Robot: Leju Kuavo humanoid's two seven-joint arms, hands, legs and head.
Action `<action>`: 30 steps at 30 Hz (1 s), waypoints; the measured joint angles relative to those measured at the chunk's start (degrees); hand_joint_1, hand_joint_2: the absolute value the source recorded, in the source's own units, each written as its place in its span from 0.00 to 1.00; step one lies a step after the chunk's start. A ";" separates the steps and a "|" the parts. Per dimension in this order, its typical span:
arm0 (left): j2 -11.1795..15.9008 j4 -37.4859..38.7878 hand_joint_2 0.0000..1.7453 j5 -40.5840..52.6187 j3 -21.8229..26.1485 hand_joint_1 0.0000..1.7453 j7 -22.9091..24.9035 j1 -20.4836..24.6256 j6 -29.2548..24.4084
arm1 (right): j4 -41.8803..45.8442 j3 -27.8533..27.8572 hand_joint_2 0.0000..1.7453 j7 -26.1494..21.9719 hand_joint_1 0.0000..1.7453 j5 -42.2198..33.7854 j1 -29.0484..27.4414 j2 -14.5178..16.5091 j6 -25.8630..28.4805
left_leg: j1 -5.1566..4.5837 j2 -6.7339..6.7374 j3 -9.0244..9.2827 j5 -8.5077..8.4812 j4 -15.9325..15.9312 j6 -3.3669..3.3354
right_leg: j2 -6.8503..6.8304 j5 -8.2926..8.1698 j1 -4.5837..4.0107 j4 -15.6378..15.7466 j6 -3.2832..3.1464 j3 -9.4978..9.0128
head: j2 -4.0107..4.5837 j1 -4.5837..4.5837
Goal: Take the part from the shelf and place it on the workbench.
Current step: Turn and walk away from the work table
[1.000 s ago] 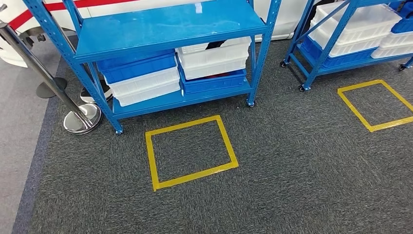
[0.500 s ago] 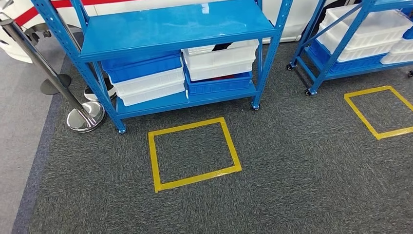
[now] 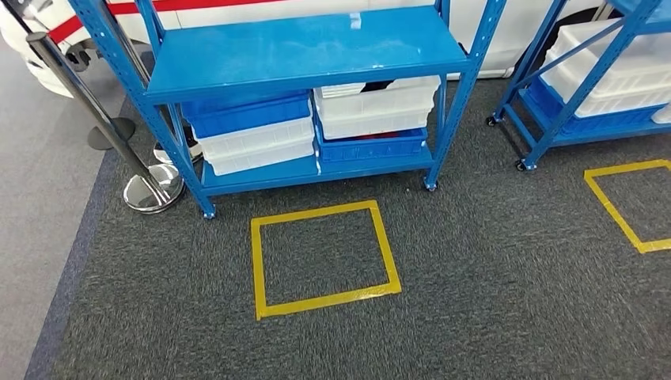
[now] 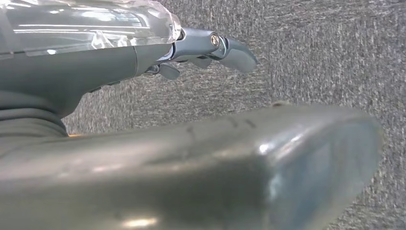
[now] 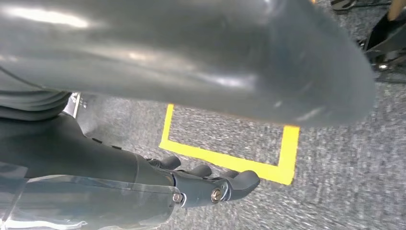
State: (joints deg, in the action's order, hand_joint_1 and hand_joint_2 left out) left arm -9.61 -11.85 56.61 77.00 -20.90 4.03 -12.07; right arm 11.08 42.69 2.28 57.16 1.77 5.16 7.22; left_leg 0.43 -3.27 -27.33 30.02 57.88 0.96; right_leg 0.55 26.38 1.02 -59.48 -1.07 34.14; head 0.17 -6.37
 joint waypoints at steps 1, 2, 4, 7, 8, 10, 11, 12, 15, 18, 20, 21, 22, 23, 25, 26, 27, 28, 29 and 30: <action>0.01 0.01 0.00 -0.04 0.00 0.00 -0.05 0.05 -0.01 | 0.00 0.00 0.00 -0.01 0.00 -0.01 -0.07 -0.02 0.02 | 0.04 0.72 -0.68 0.54 1.46 0.22 | -0.22 0.16 0.04 0.08 -0.40 -0.41 | 0.01 -0.01; 0.01 0.01 0.00 -0.04 0.00 0.00 -0.08 0.12 -0.01 | 0.00 0.00 0.00 -0.02 0.00 -0.01 -0.15 -0.03 0.04 | 0.13 1.49 -2.10 1.53 4.12 0.47 | -0.44 0.33 0.05 0.16 -0.73 -0.80 | 0.01 -0.02; -0.01 0.02 0.00 -0.03 0.00 0.00 -0.13 0.23 -0.02 | 0.00 0.02 0.00 -0.03 0.00 -0.01 -0.24 -0.07 0.08 | 0.22 2.63 -6.69 4.35 11.87 0.87 | -0.81 0.91 -0.13 0.19 -1.17 -1.29 | 0.01 -0.03; -0.04 0.07 0.00 -0.02 0.00 0.00 -0.13 0.05 -0.02 | 0.00 0.04 0.00 -0.01 0.00 0.01 -0.20 -0.08 0.03 | 0.21 2.85 -10.69 4.46 15.89 0.65 | -1.03 1.97 -0.49 0.19 -1.32 -2.51 | 0.00 -0.03; -0.04 0.07 0.00 -0.01 0.00 0.00 -0.13 -0.01 -0.02 | 0.00 0.04 0.00 0.01 0.00 0.06 -0.18 -0.08 0.00 | 0.08 2.86 -10.07 2.15 13.16 0.26 | -1.11 2.39 -0.64 0.20 -1.32 -3.14 | 0.00 -0.03; 0.02 0.07 0.00 0.00 0.00 0.00 -0.13 -0.05 -0.02 | -0.04 0.04 0.00 0.06 0.00 0.18 -0.25 0.03 -0.04 | -0.43 3.28 -7.67 -2.35 5.73 -0.91 | -1.34 3.17 -0.90 0.27 -1.24 -4.24 | 0.00 -0.03; 0.07 0.07 0.00 0.05 -0.01 0.00 -0.14 0.00 -0.01 | -0.07 0.04 0.00 0.08 0.00 0.28 -0.26 0.11 -0.07 | -0.73 3.48 -6.78 -2.96 3.15 -1.39 | -1.46 3.48 -0.94 0.31 -1.07 -4.53 | 0.00 -0.03; 0.11 0.07 0.00 0.14 -0.01 0.00 -0.15 0.01 0.01 | -0.10 0.04 0.00 0.16 0.00 0.44 -0.25 0.19 -0.11 | -0.97 3.67 -6.35 -3.05 1.73 -1.79 | -1.56 3.68 -0.92 0.34 -0.80 -4.77 | 0.00 -0.03; 0.10 0.09 0.00 0.50 -0.02 0.00 -0.20 -0.24 0.13 | -0.13 0.00 0.00 0.57 0.00 1.49 -0.14 0.18 -0.38 | -0.89 3.19 -5.01 -3.35 0.26 -2.43 | -1.76 3.69 -0.80 -0.68 0.40 -5.47 | 0.00 -0.04; 0.01 0.09 0.00 0.89 -0.02 0.00 -0.28 -0.12 0.34 | -0.13 -0.09 0.00 0.87 0.00 2.47 -0.11 0.02 -0.58 | -0.41 2.34 -3.39 -3.61 -0.65 -2.81 | -1.05 6.98 -0.54 -5.98 1.23 -2.86 | 0.00 -0.02; 0.02 0.09 0.00 0.98 -0.03 0.00 -0.29 0.02 0.43 | -0.13 -0.15 0.00 1.03 0.00 2.75 -0.11 -0.02 -0.68 | -0.36 1.48 -3.18 -3.30 -0.65 -2.91 | -0.75 9.85 -0.21 -12.45 1.64 1.49 | 0.00 -0.03; 0.02 0.09 0.00 0.99 -0.03 0.00 -0.29 0.02 0.48 | -0.13 -0.18 0.00 1.12 0.00 2.86 -0.13 -0.07 -0.73 | -0.32 0.92 -2.97 -3.06 -0.63 -2.82 | -0.73 10.07 0.00 -14.38 1.88 3.15 | 0.00 -0.03; 0.01 0.10 0.00 0.99 -0.04 0.00 -0.28 -0.02 0.54 | -0.13 -0.21 0.00 1.20 0.00 3.03 -0.17 -0.13 -0.80 | -0.23 0.31 -2.64 -2.77 -0.60 -2.66 | -0.70 9.08 0.18 -14.39 2.10 3.88 | 0.00 -0.03; -0.01 0.11 0.00 1.00 -0.04 0.00 -0.28 -0.09 0.61 | -0.13 -0.27 0.00 1.25 0.00 3.27 -0.24 -0.20 -0.86 | -0.09 -0.39 -2.16 -2.40 -0.54 -2.39 | -0.54 6.88 0.40 -12.22 2.36 3.54 | 0.00 -0.03; -0.05 0.13 0.00 1.00 -0.04 0.00 -0.28 -0.14 0.70 | -0.17 -0.46 0.00 1.36 0.00 3.79 -0.57 -0.28 -0.97 | 0.18 -1.67 -1.31 -1.49 -0.27 -1.69 | 1.34 2.12 0.87 -5.16 2.79 1.53 | 0.00 -0.03; -0.05 0.14 0.00 0.99 -0.04 0.00 -0.29 -0.08 0.74 | -0.21 -0.63 0.00 1.46 0.00 4.09 -0.69 -0.31 -0.96 | 0.29 -2.31 -1.19 -1.09 -0.08 -1.28 | 2.51 1.31 0.95 -2.63 2.66 0.81 | 0.00 -0.03; -0.05 0.14 0.00 0.99 -0.04 0.00 -0.32 0.00 0.74 | -0.25 -0.83 0.00 1.57 0.00 4.39 -0.77 -0.31 -0.91 | 0.33 -2.87 -1.32 -0.71 0.05 -0.86 | 3.45 1.02 0.94 -1.36 2.35 0.45 | 0.00 -0.02; -0.05 0.14 0.00 0.98 -0.03 0.00 -0.36 0.05 0.75 | -0.28 -1.05 0.00 1.79 0.00 4.78 -0.78 -0.31 -0.84 | 0.35 -3.37 -1.38 -0.56 0.30 -0.46 | 3.72 1.58 0.83 -1.25 1.89 0.38 | 0.00 -0.02; -0.05 0.14 0.00 0.98 -0.03 0.00 -0.40 0.04 0.76 | -0.28 -1.35 0.00 2.12 0.00 5.29 -0.71 -0.32 -0.72 | 0.38 -3.77 -1.40 -0.40 0.42 -0.12 | 3.21 1.65 0.76 -1.18 1.32 0.08 | 0.00 -0.03; -0.04 0.15 0.00 0.99 -0.03 0.00 -0.45 -0.02 0.79 | -0.28 -1.68 0.00 2.52 0.00 5.79 -0.71 -0.30 -0.55 | 0.39 -3.49 -1.31 -0.16 0.74 0.16 | 2.57 1.41 0.75 -0.98 0.88 -0.44 | 0.00 -0.03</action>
State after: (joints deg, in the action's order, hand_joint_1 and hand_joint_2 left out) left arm -9.65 -11.70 57.60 76.97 -21.35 4.01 -11.27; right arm 10.80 41.00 4.80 62.95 1.05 4.86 6.67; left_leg 0.83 -6.76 -28.64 29.86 58.61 1.12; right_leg 3.12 27.79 1.77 -60.46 -0.19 33.71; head 0.17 -6.40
